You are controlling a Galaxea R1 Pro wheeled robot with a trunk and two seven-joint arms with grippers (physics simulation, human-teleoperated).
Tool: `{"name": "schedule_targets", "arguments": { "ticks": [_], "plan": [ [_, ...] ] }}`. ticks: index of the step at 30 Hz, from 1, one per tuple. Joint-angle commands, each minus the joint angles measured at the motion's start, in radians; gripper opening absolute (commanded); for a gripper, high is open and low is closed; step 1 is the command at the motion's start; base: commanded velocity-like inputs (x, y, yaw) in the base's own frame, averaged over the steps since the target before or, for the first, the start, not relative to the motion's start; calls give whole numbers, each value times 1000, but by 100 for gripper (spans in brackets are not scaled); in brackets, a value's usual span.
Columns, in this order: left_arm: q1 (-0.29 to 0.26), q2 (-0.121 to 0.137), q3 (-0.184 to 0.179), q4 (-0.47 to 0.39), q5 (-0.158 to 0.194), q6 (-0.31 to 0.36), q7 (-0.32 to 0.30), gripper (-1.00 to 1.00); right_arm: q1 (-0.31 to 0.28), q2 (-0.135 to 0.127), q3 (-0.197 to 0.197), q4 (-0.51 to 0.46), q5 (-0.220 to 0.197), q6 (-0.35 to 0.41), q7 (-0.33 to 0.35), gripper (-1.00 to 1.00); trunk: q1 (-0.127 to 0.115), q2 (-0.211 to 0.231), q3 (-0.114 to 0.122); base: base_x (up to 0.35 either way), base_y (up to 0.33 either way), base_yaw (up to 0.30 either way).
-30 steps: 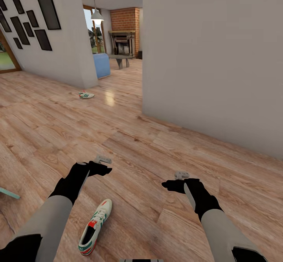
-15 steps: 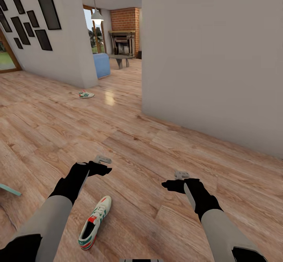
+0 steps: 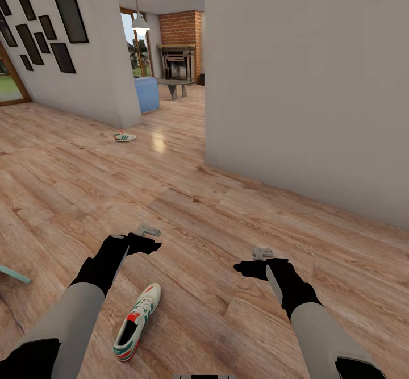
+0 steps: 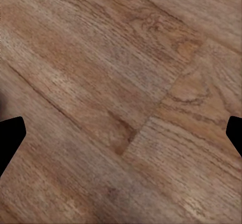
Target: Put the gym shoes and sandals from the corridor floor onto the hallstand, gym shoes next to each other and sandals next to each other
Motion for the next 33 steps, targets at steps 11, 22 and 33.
{"name": "schedule_targets", "arguments": {
  "ticks": [11, 22, 33],
  "plan": [
    [0, -1, 4, -2, -11, 2, -10, 100, 0, 1, -8, -1, 10, 5, 9, 100, 0, 0, -1, 0, 0, 0],
    [39, 9, 8, 38, -15, 13, -6, 100, 0, 2, -9, -25, 9, 4, 11, 100, 0, 0, -1, 0, 0, 0],
    [102, 40, 9, 51, -9, -17, -6, 100, 0, 2, -2, -79, 9, 5, 9, 100, 0, 0, -1, 0, 0, 0]
  ]
}}
